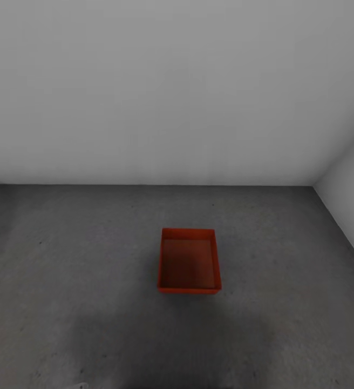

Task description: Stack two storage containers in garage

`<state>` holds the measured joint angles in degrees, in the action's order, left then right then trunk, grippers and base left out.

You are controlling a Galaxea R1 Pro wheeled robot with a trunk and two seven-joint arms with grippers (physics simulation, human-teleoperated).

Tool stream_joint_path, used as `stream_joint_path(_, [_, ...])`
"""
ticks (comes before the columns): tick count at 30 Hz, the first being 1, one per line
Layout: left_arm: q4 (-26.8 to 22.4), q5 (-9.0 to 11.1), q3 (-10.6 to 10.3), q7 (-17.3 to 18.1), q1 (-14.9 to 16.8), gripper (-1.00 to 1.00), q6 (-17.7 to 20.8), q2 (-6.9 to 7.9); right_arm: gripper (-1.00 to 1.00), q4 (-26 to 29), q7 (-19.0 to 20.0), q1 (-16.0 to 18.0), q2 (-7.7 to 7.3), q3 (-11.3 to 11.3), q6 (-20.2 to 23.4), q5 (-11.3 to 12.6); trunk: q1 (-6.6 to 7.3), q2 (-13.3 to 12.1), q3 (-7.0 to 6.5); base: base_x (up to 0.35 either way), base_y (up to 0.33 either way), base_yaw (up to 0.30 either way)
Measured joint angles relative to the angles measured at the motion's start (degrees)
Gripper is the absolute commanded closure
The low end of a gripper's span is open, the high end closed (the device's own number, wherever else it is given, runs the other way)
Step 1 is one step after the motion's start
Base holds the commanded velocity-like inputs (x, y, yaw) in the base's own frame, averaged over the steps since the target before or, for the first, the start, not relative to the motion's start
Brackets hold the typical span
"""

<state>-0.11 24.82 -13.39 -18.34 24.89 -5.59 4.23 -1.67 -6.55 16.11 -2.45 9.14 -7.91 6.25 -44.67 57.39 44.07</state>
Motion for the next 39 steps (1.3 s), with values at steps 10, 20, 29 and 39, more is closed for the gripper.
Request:
stream_joint_path(10, [-0.02, -0.10, 0.07, 0.00, -0.11, -1.00, -0.22, -0.01, -1.00, 0.00, -0.02, -0.08, 0.20, 0.04, -0.01, -0.07, 0.00, 0.00, -0.92, 0.000, 0.000, 0.000])
stream_joint_path(20, [-0.01, -0.07, 0.07, 0.00, -0.11, -1.00, -0.25, -0.01, -1.00, 0.00, -0.15, -0.09, 0.25, 0.04, -0.04, -0.11, 0.00, 0.00, -1.85, 0.000, 0.000, 0.000])
stream_joint_path(29, [-0.05, -0.13, 0.07, 0.00, -0.11, -1.00, -0.25, -0.01, -1.00, 0.00, 0.07, -0.09, 0.19, 0.06, -0.05, -1.44, 0.00, 0.00, -2.69, 0.000, 0.000, 0.000])
stream_joint_path(39, [0.00, -0.13, 0.07, 0.00, -0.12, -1.00, -0.25, 0.00, -1.00, 0.00, 0.58, -0.09, 0.19, 0.06, -0.09, -2.09, 0.00, 0.00, -3.61, 0.000, 0.000, 0.000])
